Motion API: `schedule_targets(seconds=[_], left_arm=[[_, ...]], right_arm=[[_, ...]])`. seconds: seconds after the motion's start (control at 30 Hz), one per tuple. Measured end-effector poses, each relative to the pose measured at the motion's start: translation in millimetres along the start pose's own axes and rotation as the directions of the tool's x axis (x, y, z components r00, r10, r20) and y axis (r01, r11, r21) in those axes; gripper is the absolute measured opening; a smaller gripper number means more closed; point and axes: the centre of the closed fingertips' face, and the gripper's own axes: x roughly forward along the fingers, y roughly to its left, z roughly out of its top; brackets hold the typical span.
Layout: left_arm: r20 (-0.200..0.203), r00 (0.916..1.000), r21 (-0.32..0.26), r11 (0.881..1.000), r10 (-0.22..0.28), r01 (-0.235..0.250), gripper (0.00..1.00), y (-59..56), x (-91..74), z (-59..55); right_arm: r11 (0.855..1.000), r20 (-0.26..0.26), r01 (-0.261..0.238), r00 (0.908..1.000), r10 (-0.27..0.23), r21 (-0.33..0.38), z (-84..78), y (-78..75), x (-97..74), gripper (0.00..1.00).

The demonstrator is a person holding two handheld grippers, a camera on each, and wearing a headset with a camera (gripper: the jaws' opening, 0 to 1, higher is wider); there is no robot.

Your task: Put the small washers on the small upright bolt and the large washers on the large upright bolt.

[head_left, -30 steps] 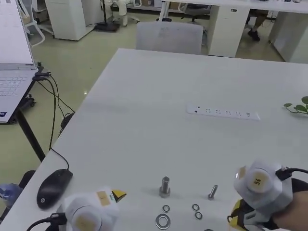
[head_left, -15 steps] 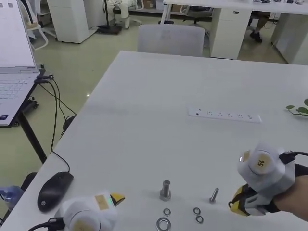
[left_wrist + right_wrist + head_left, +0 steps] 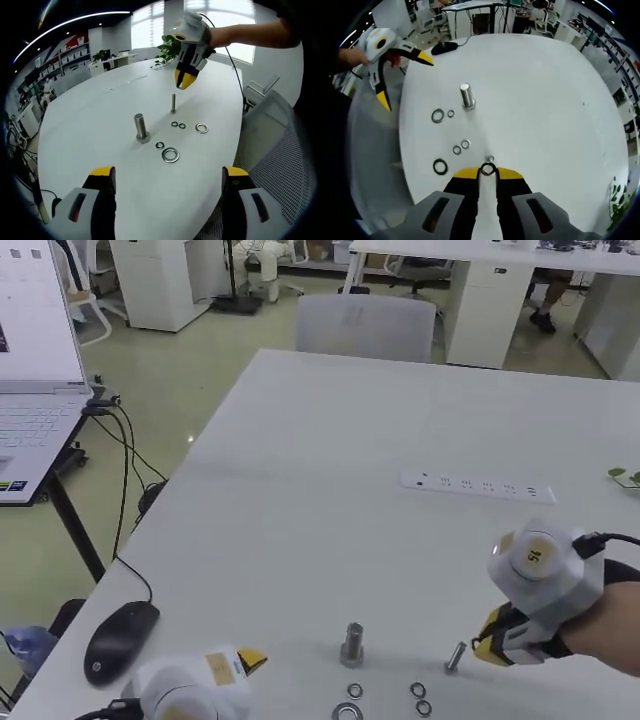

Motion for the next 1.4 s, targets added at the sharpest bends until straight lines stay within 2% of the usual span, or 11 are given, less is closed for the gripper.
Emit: schedule_targets(seconds=[0.43,1.4], left_arm=[[-0.004,1.0000,-0.002,1.000,-0.006,0.006,0.86,0.3,1.7,-0.3],[0.003,1.0000,-0.017,1.000,-0.002,0.003,0.85,3.6,-0.5,-3.2]], right_arm=[[0.999,-0.025,-0.010,0.9997,0.009,-0.036,5.4,-3.7,14.0,0.13],[0.997,-0.083,-0.030,0.9962,0.024,-0.069,0.3,-1.2,30.8,0.13]])
